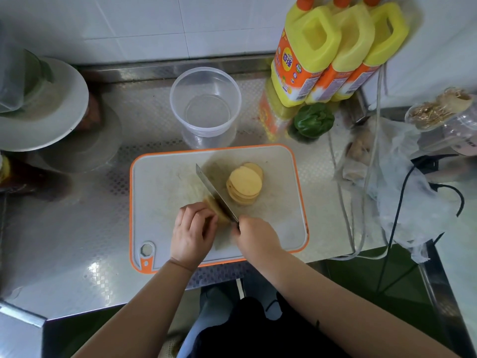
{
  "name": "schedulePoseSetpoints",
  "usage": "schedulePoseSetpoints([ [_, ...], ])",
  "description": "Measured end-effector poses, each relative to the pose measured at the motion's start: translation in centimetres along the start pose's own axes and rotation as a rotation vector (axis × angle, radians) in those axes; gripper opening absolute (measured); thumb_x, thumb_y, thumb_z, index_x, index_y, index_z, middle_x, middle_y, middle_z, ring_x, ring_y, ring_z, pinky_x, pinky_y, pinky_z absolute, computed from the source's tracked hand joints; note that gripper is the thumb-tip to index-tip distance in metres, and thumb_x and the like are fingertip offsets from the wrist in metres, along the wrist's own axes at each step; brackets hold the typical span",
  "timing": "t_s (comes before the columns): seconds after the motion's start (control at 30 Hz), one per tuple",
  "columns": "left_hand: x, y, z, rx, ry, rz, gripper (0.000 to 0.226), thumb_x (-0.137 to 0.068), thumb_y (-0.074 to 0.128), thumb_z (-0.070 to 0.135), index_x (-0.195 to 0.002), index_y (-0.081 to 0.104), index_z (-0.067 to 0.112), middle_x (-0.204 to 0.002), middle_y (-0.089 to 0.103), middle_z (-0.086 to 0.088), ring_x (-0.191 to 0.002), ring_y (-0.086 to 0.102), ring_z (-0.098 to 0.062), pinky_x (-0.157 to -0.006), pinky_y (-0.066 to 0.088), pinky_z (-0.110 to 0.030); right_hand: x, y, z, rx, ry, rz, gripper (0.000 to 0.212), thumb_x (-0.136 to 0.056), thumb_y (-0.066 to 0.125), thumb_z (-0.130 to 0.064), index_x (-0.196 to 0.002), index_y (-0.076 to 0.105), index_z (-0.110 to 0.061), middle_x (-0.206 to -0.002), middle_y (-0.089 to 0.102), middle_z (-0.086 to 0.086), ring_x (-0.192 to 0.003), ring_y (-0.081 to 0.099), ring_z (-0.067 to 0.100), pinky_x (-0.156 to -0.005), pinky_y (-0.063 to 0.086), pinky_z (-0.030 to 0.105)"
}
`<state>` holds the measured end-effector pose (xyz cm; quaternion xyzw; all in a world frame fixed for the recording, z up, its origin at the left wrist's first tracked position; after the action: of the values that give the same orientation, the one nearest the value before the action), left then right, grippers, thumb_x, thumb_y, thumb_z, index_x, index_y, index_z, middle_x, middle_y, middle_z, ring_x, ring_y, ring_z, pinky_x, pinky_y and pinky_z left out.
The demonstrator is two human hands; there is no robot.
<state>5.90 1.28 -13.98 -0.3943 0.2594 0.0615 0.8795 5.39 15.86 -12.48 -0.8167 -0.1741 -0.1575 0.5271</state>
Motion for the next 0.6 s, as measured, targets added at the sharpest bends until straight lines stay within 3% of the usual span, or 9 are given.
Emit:
schedulePoseSetpoints([
  [0.07, 0.1, 0.1, 0.0, 0.006, 0.005, -0.002, 0.004, -0.096, 0.057, 0.014, -0.097, 0.056, 0.010, -0.098, 0.060, -0.011, -0.087, 0.055, -0.028, -0.093, 0.034, -0.017, 0.9, -0.6, -0.7, 0.052, -0.067, 0.082, 0.020, -0.096, 0.047, -0.025, -0.093, 0.058, -0.008, -0.076, 0.059, 0.006, -0.072, 0.059, 0.026, -0.057, 0.035, 0.029],
  [0.13, 0.0, 0.3, -0.1, 0.019, 0.002, 0.005, 0.009, -0.100, 0.053, 0.019, -0.100, 0.056, 0.011, -0.100, 0.061, -0.010, -0.090, 0.056, -0.027, -0.091, 0.038, -0.021, 2.4, -1.3, -1.9, 0.171, -0.128, 0.215, 0.015, -0.082, 0.067, -0.021, -0.076, 0.060, -0.010, -0.059, 0.059, 0.003, -0.050, 0.059, 0.022, -0.045, 0.027, 0.023],
  [0.2, 0.1, 0.5, -0.1, 0.024, 0.006, 0.014, 0.011, -0.101, 0.052, 0.021, -0.102, 0.056, 0.011, -0.104, 0.058, -0.006, -0.093, 0.056, -0.026, -0.094, 0.037, -0.020, 3.4, -1.6, -2.7, 0.230, -0.141, 0.293, 0.025, -0.064, 0.082, -0.019, -0.061, 0.058, -0.013, -0.043, 0.049, -0.002, -0.032, 0.048, 0.016, -0.041, 0.017, 0.019],
  [0.33, 0.4, 0.6, 0.0, 0.013, 0.021, 0.022, 0.006, -0.099, 0.052, 0.016, -0.102, 0.055, 0.011, -0.107, 0.054, -0.003, -0.094, 0.056, -0.026, -0.094, 0.037, -0.022, 4.2, -2.1, -3.0, 0.266, -0.148, 0.350, 0.031, -0.057, 0.087, -0.020, -0.058, 0.056, -0.014, -0.039, 0.045, -0.004, -0.028, 0.044, 0.014, -0.040, 0.015, 0.017],
  [0.6, 0.7, 0.8, 0.1, -0.005, 0.018, 0.022, 0.013, -0.092, 0.060, 0.009, -0.104, 0.056, 0.010, -0.105, 0.060, -0.008, -0.094, 0.057, -0.028, -0.091, 0.043, -0.029, 3.8, -2.2, -2.9, 0.259, -0.101, 0.296, 0.039, -0.053, 0.089, -0.020, -0.053, 0.050, -0.016, -0.036, 0.041, -0.006, -0.026, 0.042, 0.012, -0.038, 0.013, 0.019],
])
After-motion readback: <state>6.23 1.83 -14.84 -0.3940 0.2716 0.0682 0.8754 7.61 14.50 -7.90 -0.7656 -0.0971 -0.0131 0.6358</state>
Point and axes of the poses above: each hand's wrist, its own x-axis away from the middle knuckle, its own y-axis out of the palm, z = x × y, the point moved 6 cm from there along -x, towards the middle knuckle
